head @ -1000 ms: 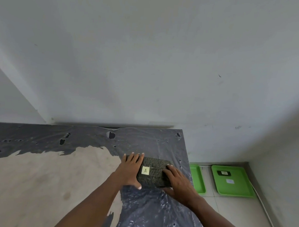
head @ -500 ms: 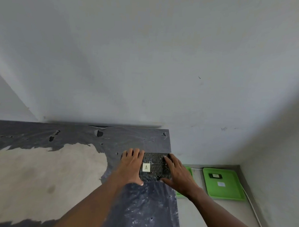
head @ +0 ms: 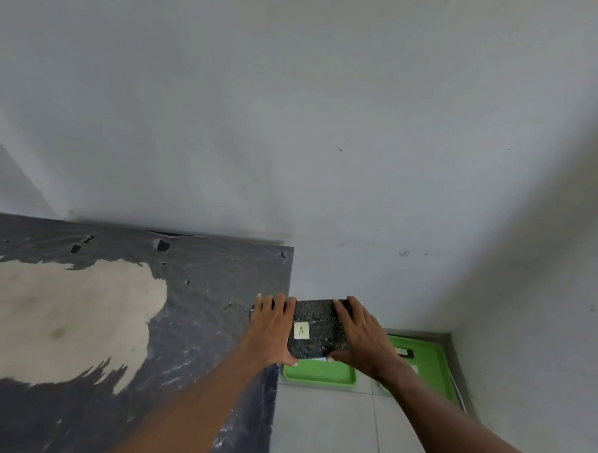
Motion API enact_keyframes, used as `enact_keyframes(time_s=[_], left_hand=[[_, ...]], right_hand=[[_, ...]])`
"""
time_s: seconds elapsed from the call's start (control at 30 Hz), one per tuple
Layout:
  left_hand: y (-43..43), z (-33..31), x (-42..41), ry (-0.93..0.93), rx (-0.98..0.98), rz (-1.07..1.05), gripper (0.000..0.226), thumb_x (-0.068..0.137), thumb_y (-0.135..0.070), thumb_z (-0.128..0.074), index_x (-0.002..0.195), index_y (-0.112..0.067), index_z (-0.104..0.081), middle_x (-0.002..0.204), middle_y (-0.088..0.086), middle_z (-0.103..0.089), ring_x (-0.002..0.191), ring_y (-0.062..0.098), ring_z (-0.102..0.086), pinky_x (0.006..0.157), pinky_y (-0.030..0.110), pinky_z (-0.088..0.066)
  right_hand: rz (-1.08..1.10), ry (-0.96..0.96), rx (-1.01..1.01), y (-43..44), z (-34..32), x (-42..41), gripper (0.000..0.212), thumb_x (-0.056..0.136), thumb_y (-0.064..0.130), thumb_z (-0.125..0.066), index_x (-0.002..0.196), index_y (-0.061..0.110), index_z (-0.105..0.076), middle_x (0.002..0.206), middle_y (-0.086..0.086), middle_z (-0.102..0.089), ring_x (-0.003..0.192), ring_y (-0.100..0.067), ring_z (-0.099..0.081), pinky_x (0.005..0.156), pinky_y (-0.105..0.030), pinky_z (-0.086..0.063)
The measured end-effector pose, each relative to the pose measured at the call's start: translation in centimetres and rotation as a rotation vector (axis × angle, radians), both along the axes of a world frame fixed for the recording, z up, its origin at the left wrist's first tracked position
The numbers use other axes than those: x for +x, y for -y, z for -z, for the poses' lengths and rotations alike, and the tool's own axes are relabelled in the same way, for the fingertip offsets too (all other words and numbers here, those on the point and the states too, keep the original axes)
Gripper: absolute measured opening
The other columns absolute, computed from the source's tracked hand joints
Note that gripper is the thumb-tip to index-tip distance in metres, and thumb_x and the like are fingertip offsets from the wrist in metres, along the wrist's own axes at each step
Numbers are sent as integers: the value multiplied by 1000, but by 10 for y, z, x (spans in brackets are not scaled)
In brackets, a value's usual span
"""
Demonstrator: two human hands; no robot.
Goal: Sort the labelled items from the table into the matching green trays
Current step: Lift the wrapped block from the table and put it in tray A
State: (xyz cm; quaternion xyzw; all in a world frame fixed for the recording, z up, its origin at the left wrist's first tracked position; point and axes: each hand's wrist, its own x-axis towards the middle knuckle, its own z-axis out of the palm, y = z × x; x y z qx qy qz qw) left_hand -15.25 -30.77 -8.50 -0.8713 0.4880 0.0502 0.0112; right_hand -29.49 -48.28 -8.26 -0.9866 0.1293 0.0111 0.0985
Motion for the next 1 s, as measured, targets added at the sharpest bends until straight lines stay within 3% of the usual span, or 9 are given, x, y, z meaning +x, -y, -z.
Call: enact_keyframes(time_s=[0.2,0.4,0.6,1.0], left_hand=[[21,2,-20,45,-27,110,122,46,-74,-76,138,-7,-29,126,12,-44,112,31,-43,109,49,-34],[40,17,-45,56,-11,155,124,42,-76,-75,135,-7,-32,122,12,-46,107,33,-47,109,56,-33],[63,31,-69,35,-3,187,121,41,-74,-77,133,-7,-33,119,11,-47,105,31,-47,106,52,-36],[142,82,-114,-48,62,91,125,50,-69,-79,143,-9,-22,137,14,-40,126,34,-41,116,54,-26]], right_hand=[[104,-18,17,5,3,-37,125,56,57,-81,146,13,-6,148,-22,-19,134,-37,-28,109,-49,-35],[162,-31,-2,13,8,-69,118,63,52,-80,146,11,-7,150,-25,-17,136,-38,-27,109,-46,-31],[204,-36,14,27,19,-97,115,65,49,-80,147,11,-9,151,-24,-18,137,-38,-24,109,-43,-30],[128,-49,83,119,79,-140,113,69,49,-78,148,9,-6,155,-23,-10,141,-38,-17,112,-42,-24]])
